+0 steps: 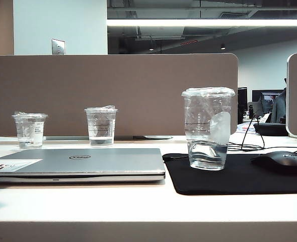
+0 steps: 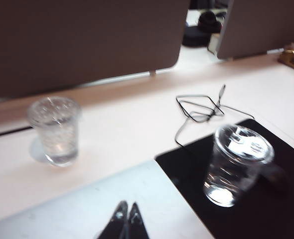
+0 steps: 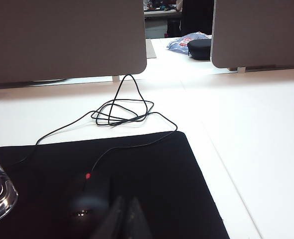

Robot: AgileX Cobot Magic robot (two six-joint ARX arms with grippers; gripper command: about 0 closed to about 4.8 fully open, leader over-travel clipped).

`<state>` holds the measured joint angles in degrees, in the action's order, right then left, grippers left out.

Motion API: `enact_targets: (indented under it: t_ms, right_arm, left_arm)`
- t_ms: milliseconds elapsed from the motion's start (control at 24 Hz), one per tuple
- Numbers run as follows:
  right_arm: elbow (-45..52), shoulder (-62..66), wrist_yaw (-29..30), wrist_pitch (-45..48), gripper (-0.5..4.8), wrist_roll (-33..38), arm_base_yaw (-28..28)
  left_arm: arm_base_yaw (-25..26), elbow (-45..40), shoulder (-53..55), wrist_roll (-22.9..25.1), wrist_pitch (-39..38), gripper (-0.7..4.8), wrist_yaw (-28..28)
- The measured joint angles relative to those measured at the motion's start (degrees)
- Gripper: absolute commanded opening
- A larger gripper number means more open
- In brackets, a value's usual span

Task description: Pick up the coffee cup on the right and place it on the right side of the laptop.

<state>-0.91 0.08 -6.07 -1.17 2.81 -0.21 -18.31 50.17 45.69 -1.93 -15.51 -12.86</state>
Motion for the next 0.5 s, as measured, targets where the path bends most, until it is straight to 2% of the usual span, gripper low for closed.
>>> enact_targets:
  t_ms: [167,292,500]
  right_arm:
    - [0.0,0.0,-0.02,-0.02,0.25,0.0,0.0]
    - [0.0,0.0,-0.02,-0.04,0.25,0.0,0.0]
    - [0.0,0.0,0.0,-0.02,0.25,0.0,0.0]
  left_arm:
    - [4.7,-4.63,-2.73,2.78,3.87,-0.06,-1.03]
    - [7.34,-9.9,-7.82,3.45,8.17,-0.06,-2.12]
    - [11.47,-16.44,-14.69,3.45,11.87,-0.06,-0.83]
